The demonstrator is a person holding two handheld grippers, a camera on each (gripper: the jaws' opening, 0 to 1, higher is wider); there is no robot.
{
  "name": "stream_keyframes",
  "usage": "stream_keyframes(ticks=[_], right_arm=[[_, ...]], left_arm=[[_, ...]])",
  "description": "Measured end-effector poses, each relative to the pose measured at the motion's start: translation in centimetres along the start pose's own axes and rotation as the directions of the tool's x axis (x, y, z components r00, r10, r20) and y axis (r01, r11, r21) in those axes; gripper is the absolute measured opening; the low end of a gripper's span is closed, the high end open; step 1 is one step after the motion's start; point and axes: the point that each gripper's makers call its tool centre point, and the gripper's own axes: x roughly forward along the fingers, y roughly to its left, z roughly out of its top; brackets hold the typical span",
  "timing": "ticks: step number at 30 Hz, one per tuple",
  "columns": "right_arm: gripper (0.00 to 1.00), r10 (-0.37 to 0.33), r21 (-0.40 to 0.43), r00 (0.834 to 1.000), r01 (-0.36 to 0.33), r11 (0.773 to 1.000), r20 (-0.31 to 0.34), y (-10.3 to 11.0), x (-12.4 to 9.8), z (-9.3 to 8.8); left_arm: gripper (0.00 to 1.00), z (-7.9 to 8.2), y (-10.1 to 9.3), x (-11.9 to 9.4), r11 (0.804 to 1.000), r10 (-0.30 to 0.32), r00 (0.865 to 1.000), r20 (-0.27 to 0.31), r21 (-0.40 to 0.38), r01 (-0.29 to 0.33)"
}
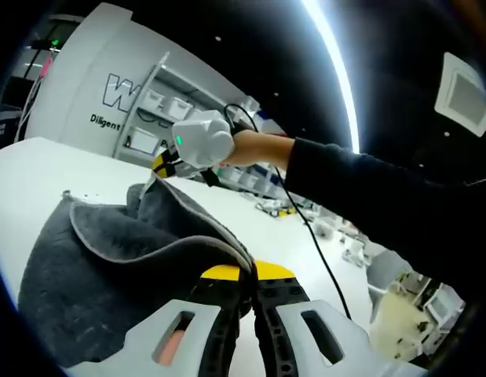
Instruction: Open the folded towel by lifting each exposed corner and separating the folded layers until the towel lies flat within the target outline without major curled edges
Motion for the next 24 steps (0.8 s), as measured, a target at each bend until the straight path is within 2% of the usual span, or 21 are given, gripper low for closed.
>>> stream_keyframes(ticks=[8, 18, 24], right_arm=[[0.0, -0.015, 0.004, 0.999, 0.015, 1.0, -0.033, 2.1, -0.3, -2.4], [0.0, -0.019, 0.047, 0.998, 0.022, 0.999, -0.059, 4.6, -1.9, -4.6], [0.0, -0.005, 0.069, 0.997, 0.011, 0.998, -0.079, 7.7, -1.0, -5.6]], left_arm=[[0.02, -1.3, -0.9, 1.6, 1.0, -0.005, 0.999, -0.033, 0.011, 0.005], [0.02, -3.5, -2.9, 3.7, 0.999, -0.022, 0.997, -0.08, 0.028, 0.025], [0.02, -5.0, -3.3, 5.0, 0.999, -0.02, 0.993, -0.114, 0.042, 0.025]])
